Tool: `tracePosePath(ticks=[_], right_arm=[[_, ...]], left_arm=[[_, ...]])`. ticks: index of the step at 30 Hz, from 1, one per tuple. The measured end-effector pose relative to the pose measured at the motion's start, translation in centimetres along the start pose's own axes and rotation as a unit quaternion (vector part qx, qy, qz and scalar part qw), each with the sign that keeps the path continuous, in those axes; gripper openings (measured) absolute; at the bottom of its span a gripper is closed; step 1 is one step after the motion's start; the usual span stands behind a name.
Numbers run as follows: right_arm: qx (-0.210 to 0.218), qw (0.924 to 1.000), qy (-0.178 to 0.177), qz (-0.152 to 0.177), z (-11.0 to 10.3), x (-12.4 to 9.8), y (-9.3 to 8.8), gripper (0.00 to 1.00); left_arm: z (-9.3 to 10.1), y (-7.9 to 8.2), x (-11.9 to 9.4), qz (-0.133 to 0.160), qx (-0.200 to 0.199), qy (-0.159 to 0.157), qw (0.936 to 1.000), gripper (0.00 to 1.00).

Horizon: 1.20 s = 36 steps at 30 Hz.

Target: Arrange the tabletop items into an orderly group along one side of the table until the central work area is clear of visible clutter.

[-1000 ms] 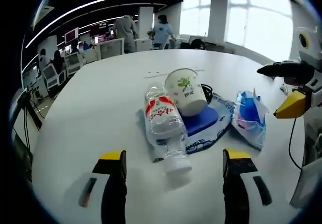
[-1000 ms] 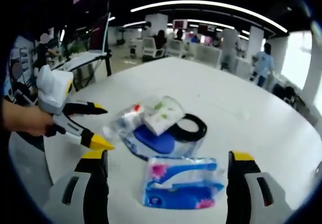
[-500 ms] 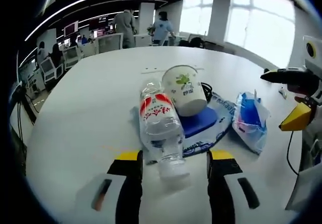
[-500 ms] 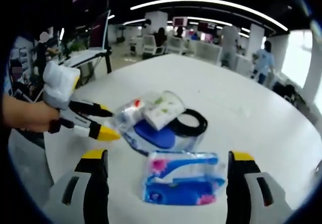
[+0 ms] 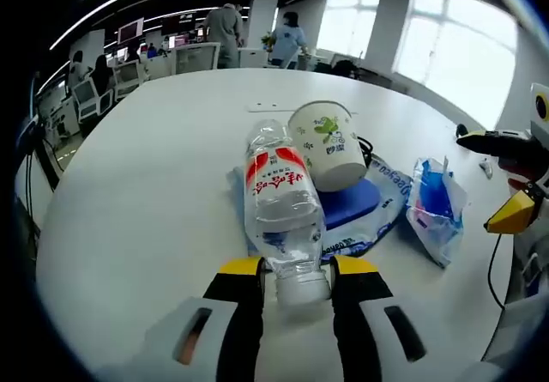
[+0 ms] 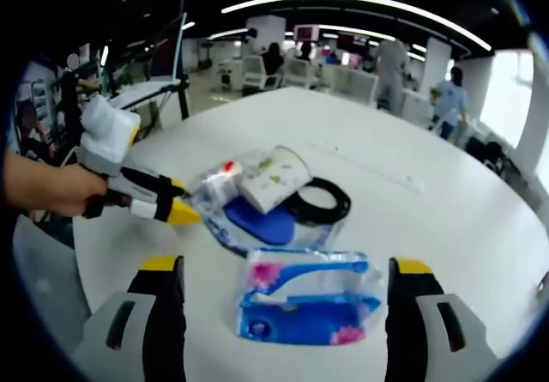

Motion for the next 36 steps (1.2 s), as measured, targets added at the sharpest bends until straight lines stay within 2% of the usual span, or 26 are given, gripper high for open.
tracePosePath(ticks=[5,10,14,25,27,31,34,36], right_arm=[[-0.006,0.9999,0.008,-0.003,-0.5,0.5,0.3,0.96],[-0.029,0.9994,0.017,-0.006,-1.0,1.0,0.7,0.96],[-0.029,0.9994,0.02,-0.003,-1.0,1.1,1.1,0.96],[-0.029,0.9987,0.041,-0.005,-1.3,1.8,1.6,0.96],[-0.031,0.9981,0.052,-0.011,-1.6,2.1,1.7,0.95],[-0.064,0.9949,0.074,-0.025,-2.4,2.5,1.7,0.95],[-0.109,0.9887,0.095,-0.038,-3.4,2.9,1.6,0.95],[-0.136,0.9832,0.108,-0.055,-3.9,3.3,1.1,0.95]], left_arm=[[-0.4,-0.2,-0.2,-0.008,-0.004,0.007,0.9999,0.23],[-0.4,-0.3,-0.4,-0.013,0.022,0.01,0.9996,0.22],[-0.5,-0.3,-0.6,-0.015,0.03,0.013,0.9993,0.22],[-1.0,-0.9,-2.6,-0.026,0.093,0.013,0.9952,0.22],[-1.2,-1.2,-3.0,-0.03,0.109,0.013,0.9935,0.22],[-1.7,-1.9,-4.0,-0.042,0.151,0.013,0.9876,0.22],[-2.0,-2.5,-4.7,-0.05,0.178,0.011,0.9828,0.22],[-2.3,-2.9,-5.1,-0.058,0.207,0.008,0.9766,0.22]])
Point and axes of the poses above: the point that each gripper's makers call its tool centre point, and the gripper's own axes: x roughly forward along the fingers, z roughly to its right, y roughly out of its top, the point moved 2 cm from there along -x, roughly backward along the fingers, and after that the axes turned 3 degrees about x, right-handed, at the moved point
